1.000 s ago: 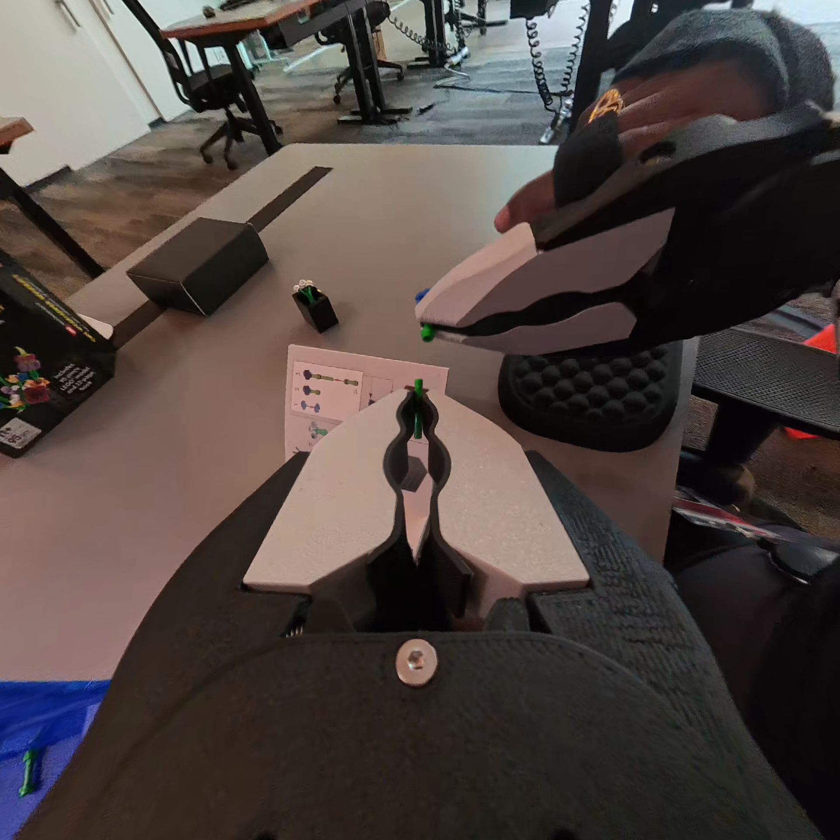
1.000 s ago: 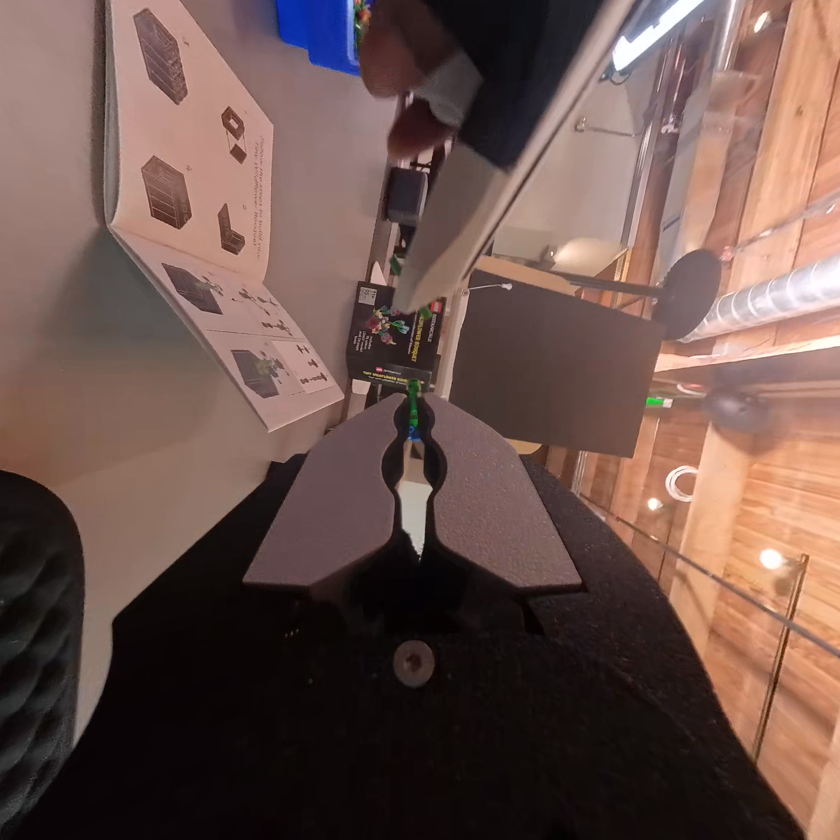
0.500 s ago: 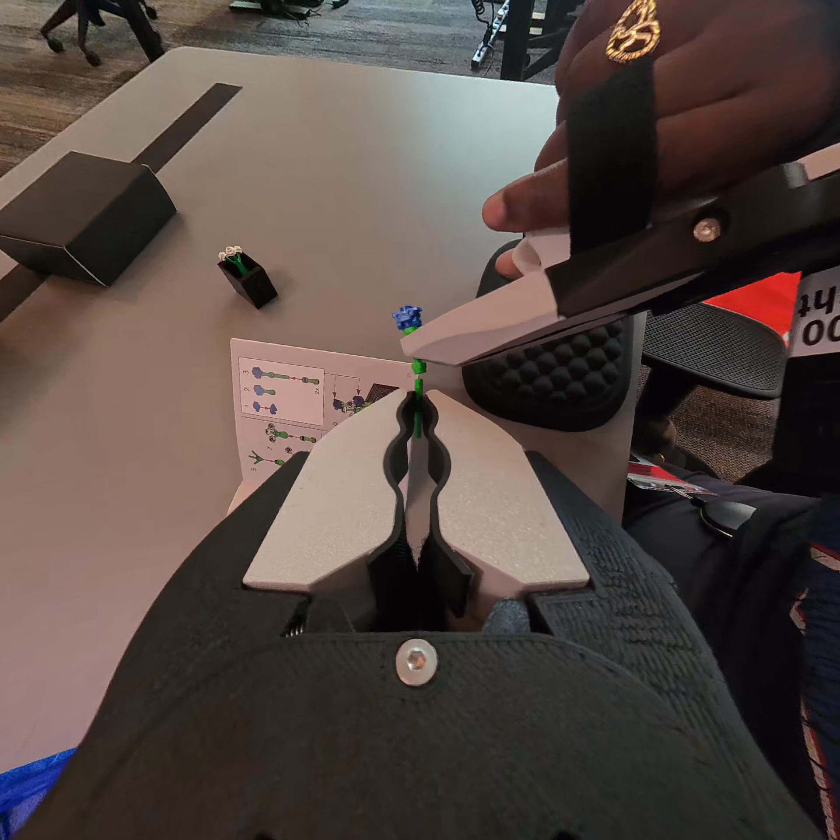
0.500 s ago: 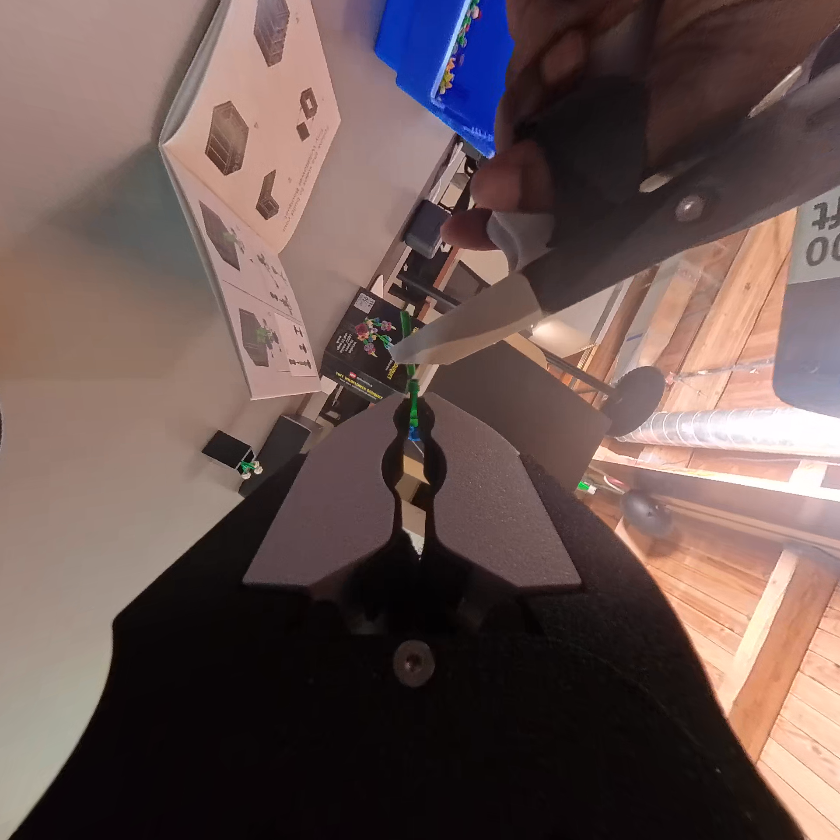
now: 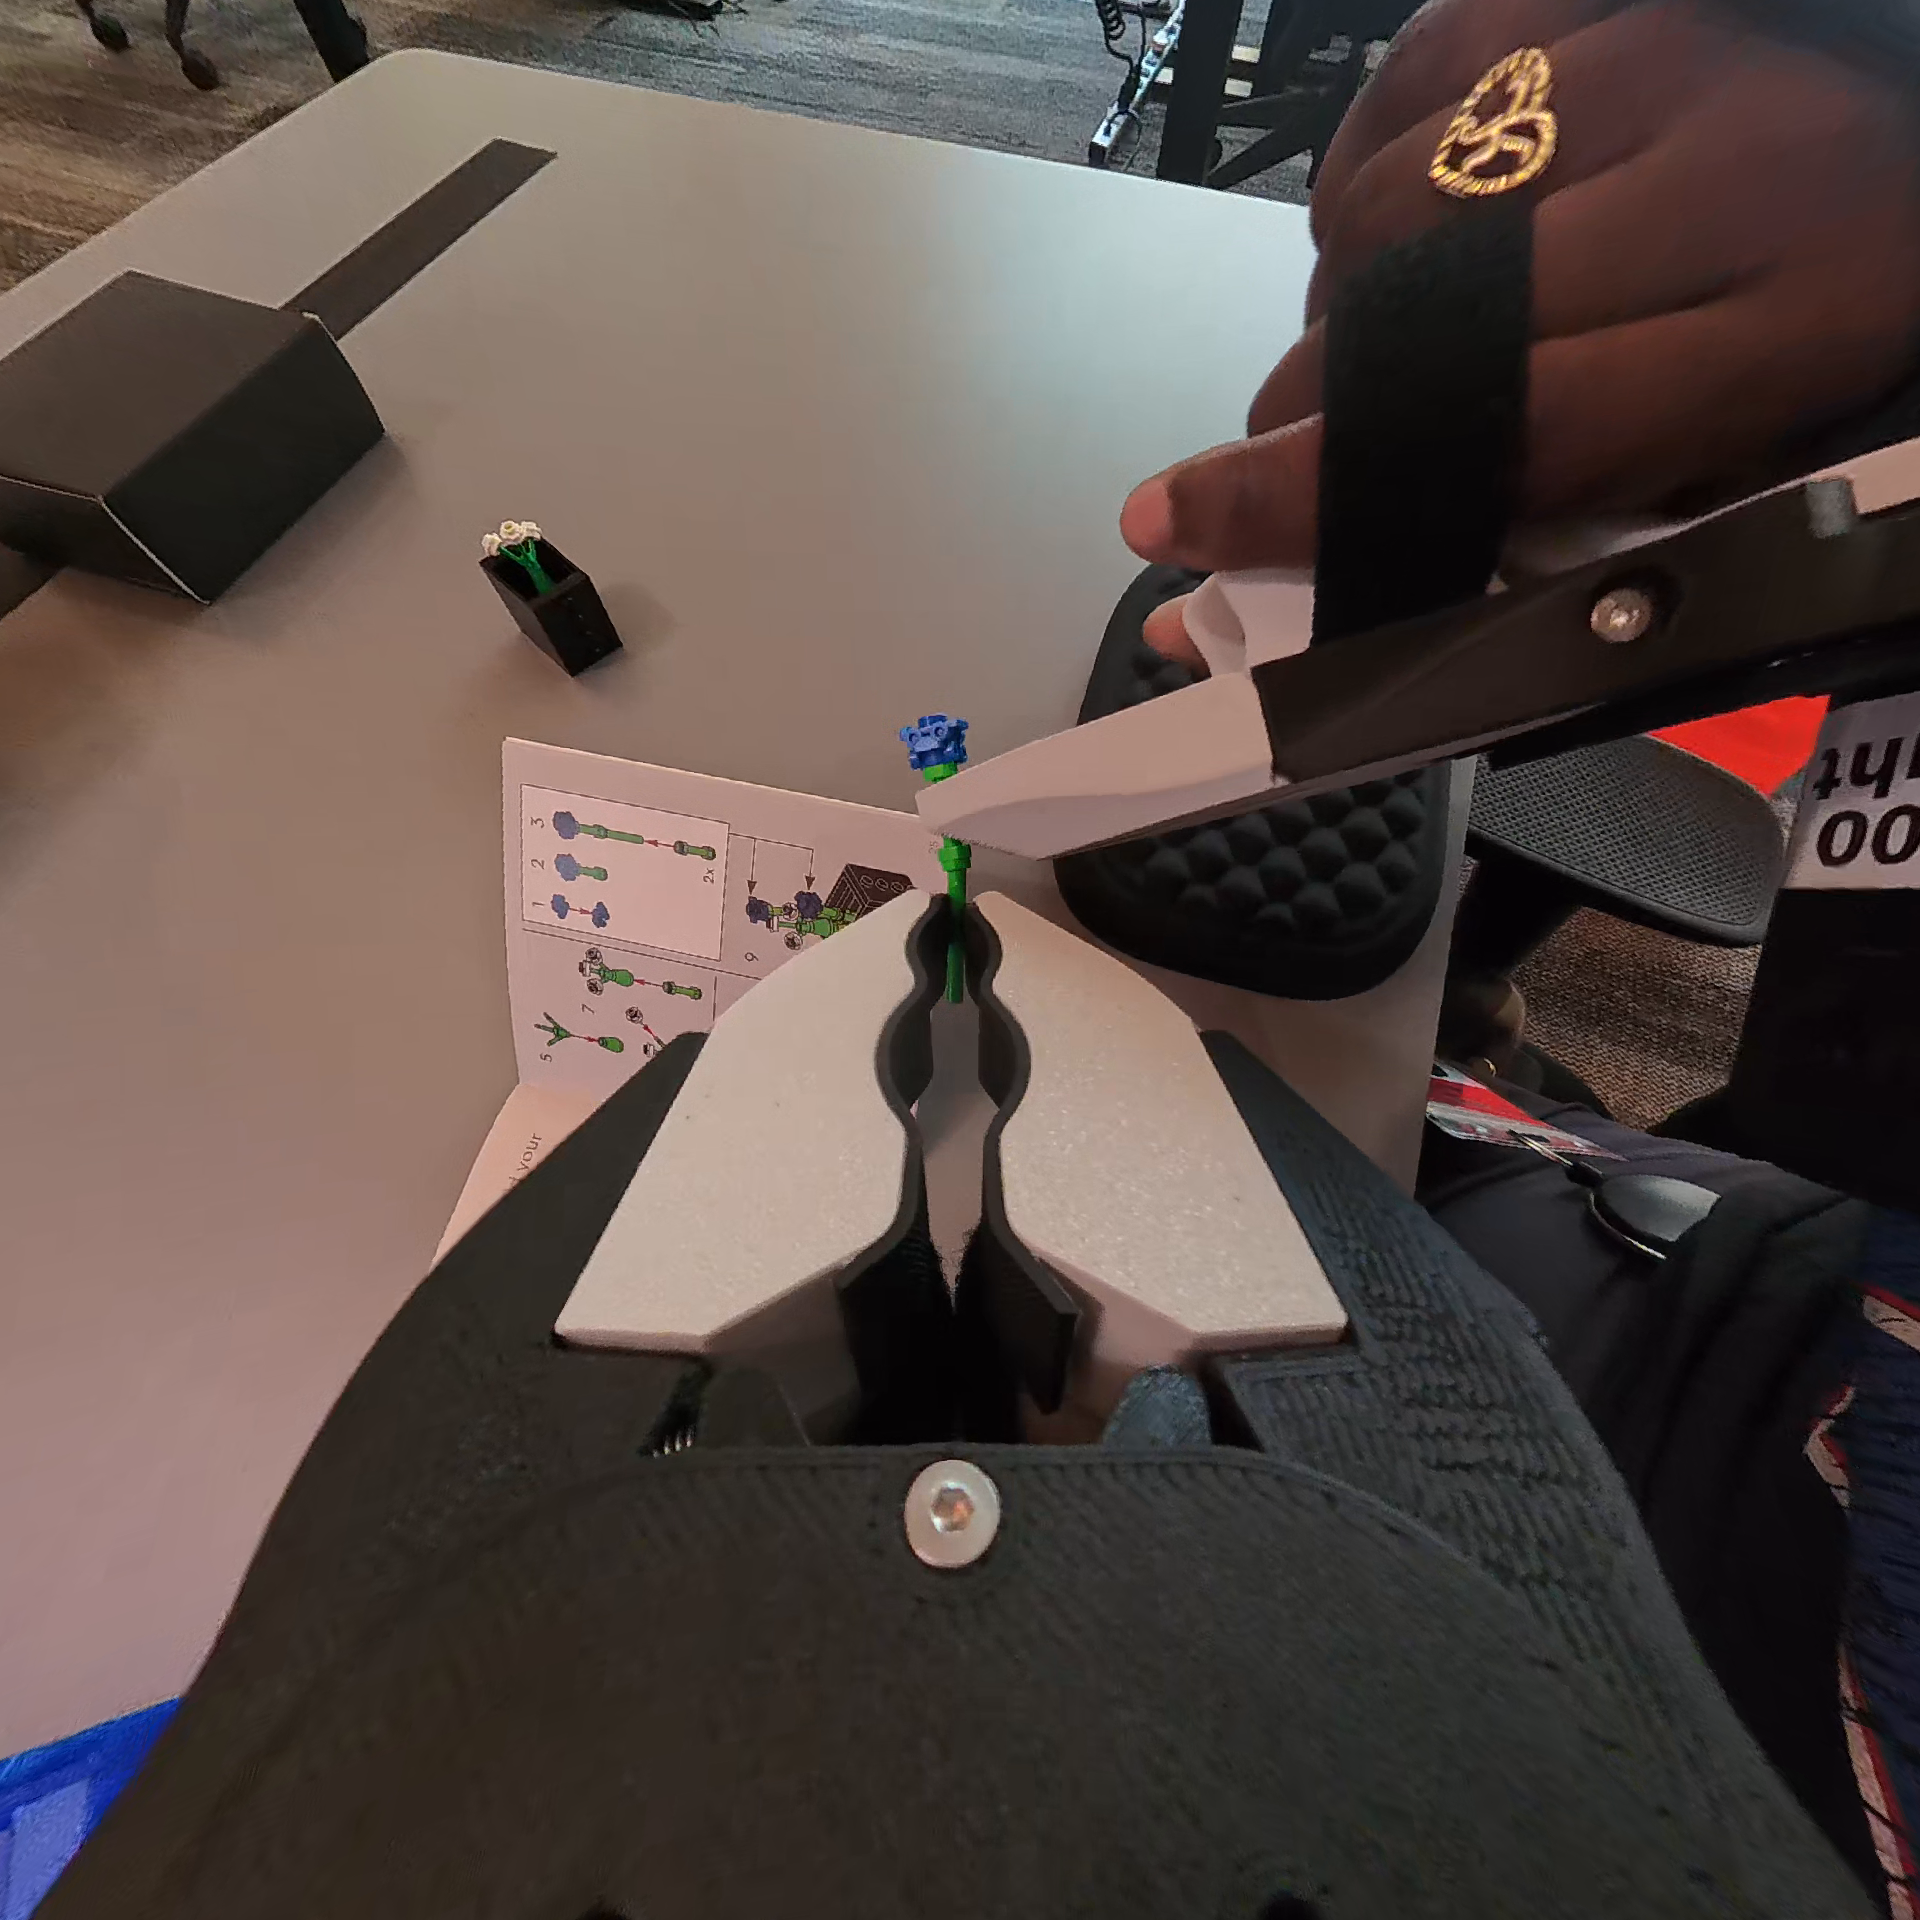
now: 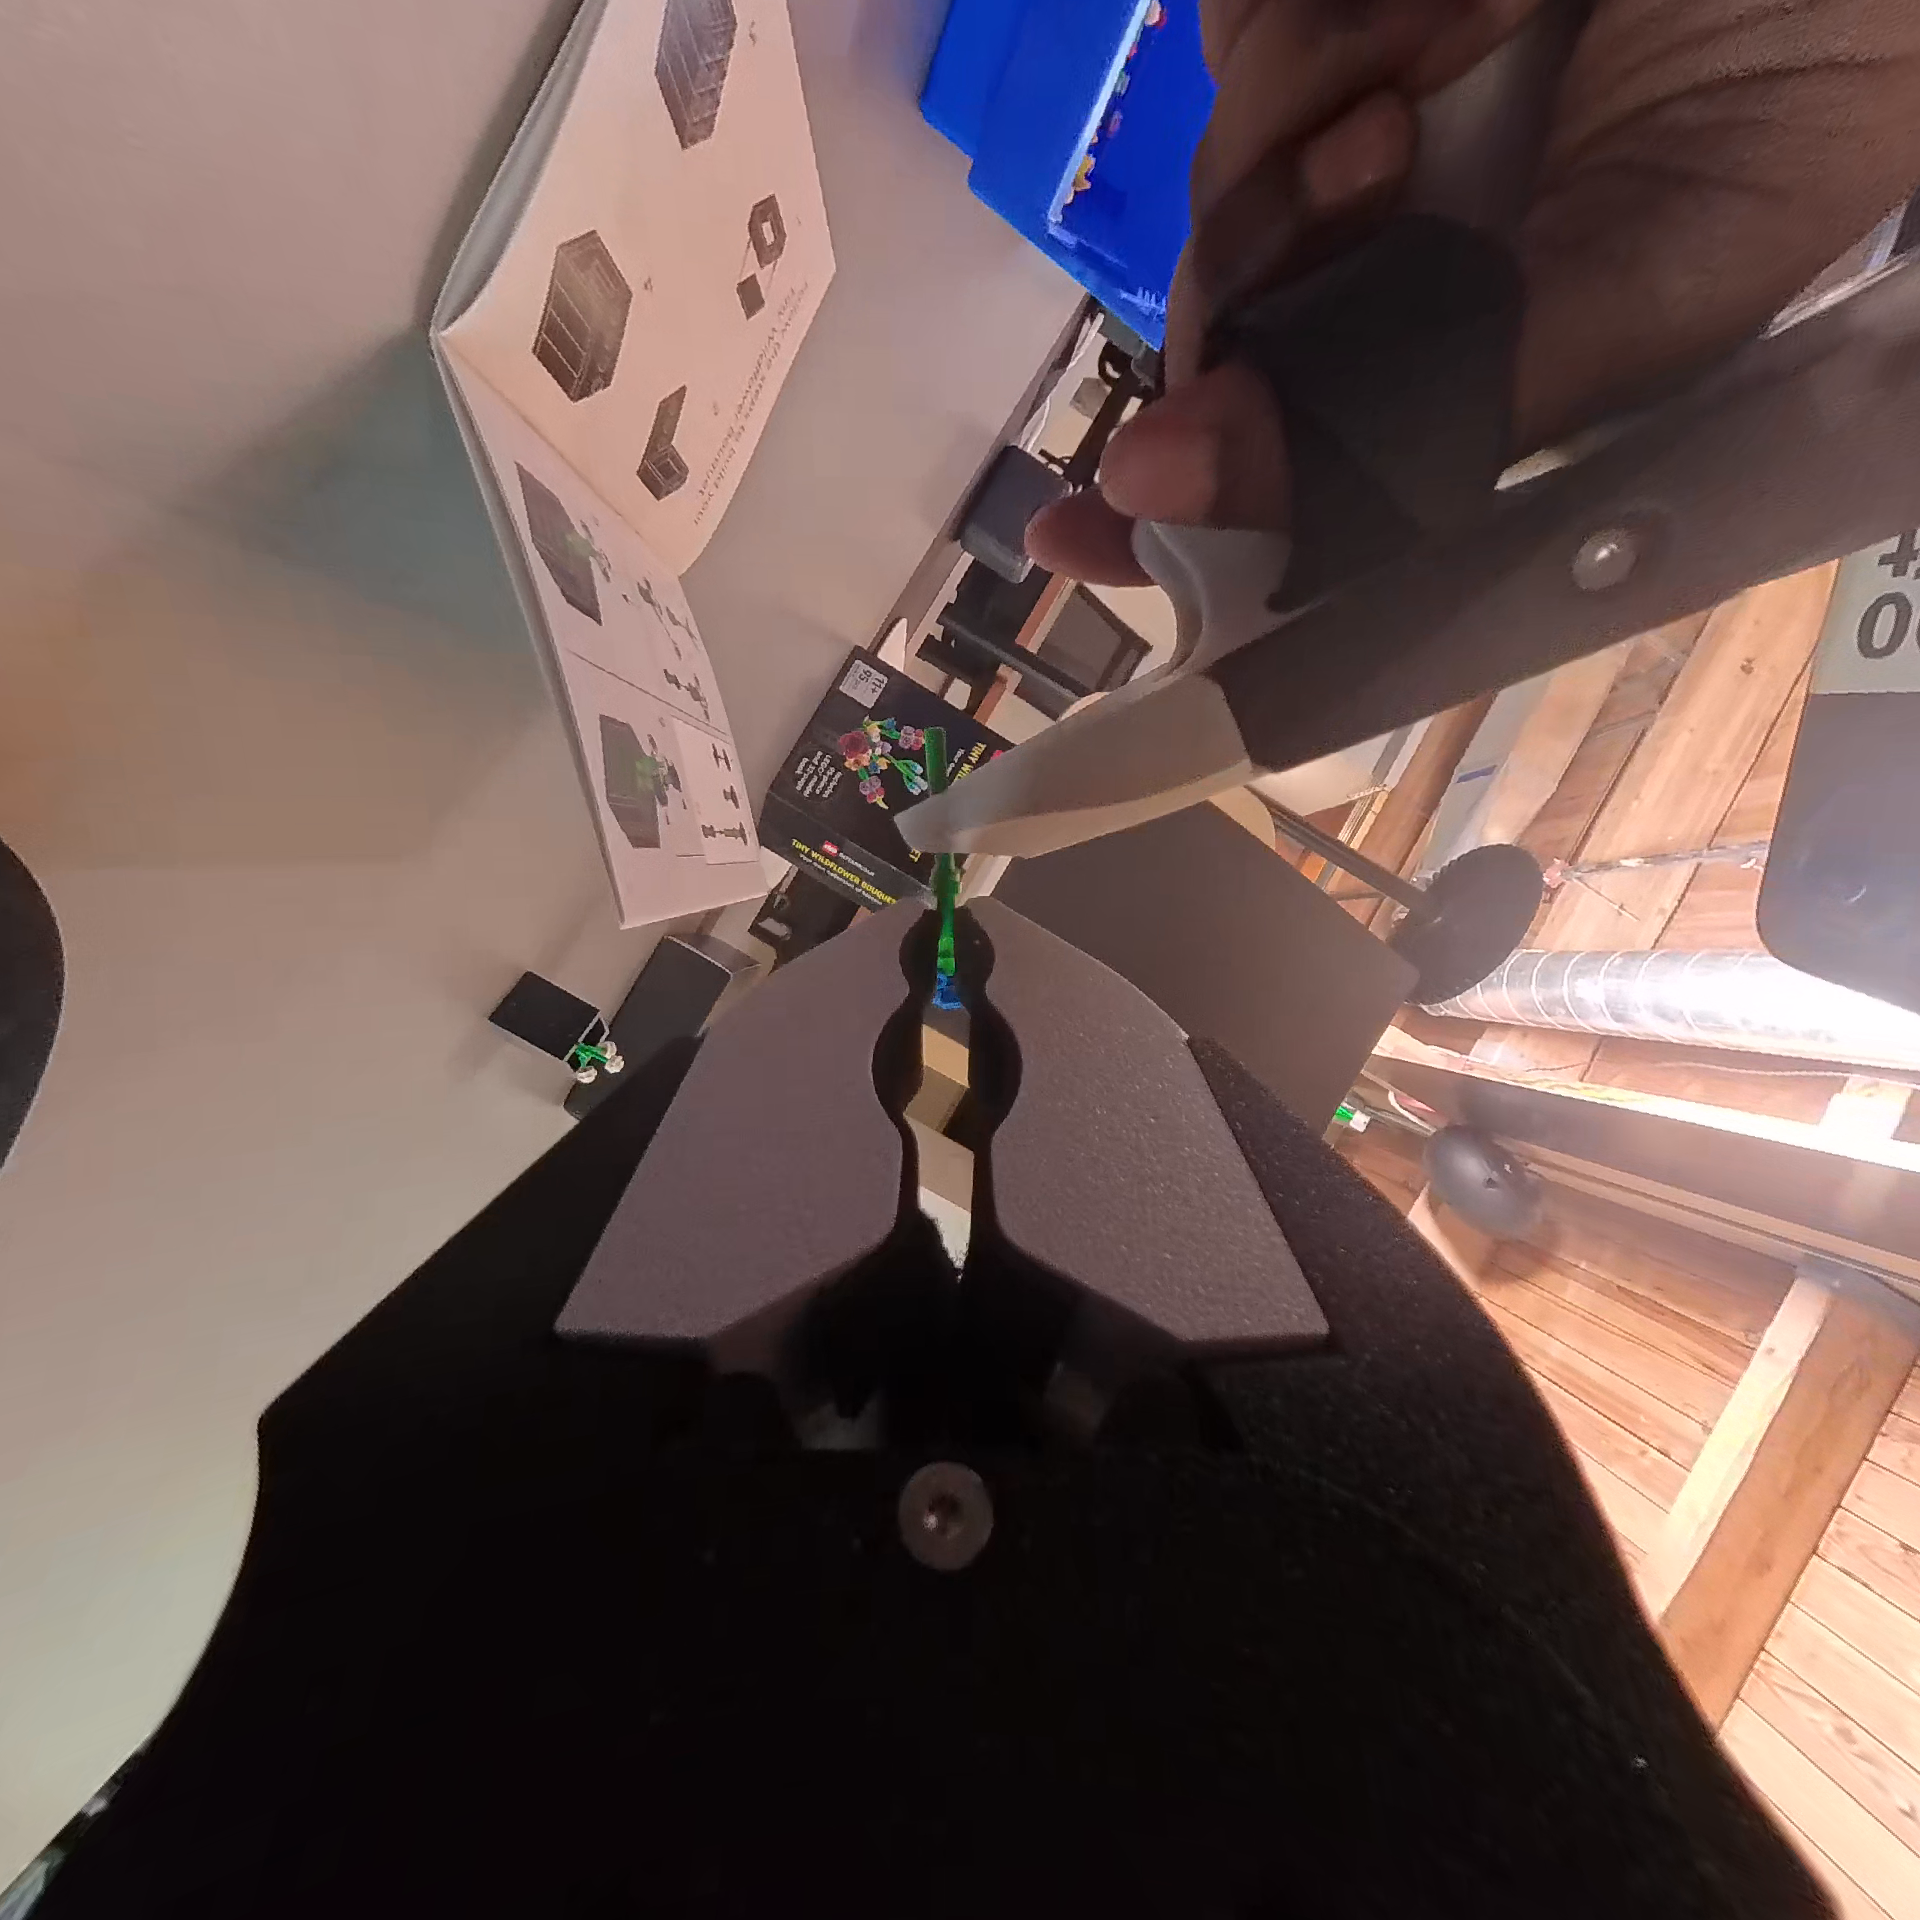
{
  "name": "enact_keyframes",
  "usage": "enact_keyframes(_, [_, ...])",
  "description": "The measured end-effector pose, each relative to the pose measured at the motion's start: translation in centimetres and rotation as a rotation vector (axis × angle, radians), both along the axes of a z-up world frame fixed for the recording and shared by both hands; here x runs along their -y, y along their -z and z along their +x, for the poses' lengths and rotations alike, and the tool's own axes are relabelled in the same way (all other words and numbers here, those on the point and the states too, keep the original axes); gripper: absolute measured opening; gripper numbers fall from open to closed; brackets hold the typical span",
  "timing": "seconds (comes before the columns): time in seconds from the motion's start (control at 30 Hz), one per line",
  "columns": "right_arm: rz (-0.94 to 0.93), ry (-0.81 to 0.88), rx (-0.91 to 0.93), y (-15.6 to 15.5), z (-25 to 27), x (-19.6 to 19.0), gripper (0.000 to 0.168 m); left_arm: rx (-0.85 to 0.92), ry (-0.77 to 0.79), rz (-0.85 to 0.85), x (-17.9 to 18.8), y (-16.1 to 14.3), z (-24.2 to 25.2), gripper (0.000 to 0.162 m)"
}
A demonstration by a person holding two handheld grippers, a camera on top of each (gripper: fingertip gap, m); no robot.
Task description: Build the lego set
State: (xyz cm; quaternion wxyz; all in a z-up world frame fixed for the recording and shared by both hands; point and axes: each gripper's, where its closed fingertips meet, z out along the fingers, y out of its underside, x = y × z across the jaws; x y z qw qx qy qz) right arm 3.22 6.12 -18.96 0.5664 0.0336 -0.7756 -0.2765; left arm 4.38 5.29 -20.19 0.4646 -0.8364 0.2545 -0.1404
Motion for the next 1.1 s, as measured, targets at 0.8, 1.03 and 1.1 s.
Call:
enact_keyframes(0.8, [0.059, 0.024, 0.015, 1.5, -0.5, 0.2, 0.002, 0.085, -0.064, -0.058, -0.9, 1.2, -0.7, 0.002])
enact_keyframes(1.03, [-0.12, -0.092, 0.09, 2.1, 0.3, 1.3, 0.003, -0.13, 0.118, -0.029, 0.5, 1.9, -0.2, 0.002])
enact_keyframes(1.1, [-0.227, -0.123, 0.122, 2.1, 0.7, 1.8, 0.003, -0.134, 0.179, -0.038, 1.0, 1.9, 0.2, 0.003])
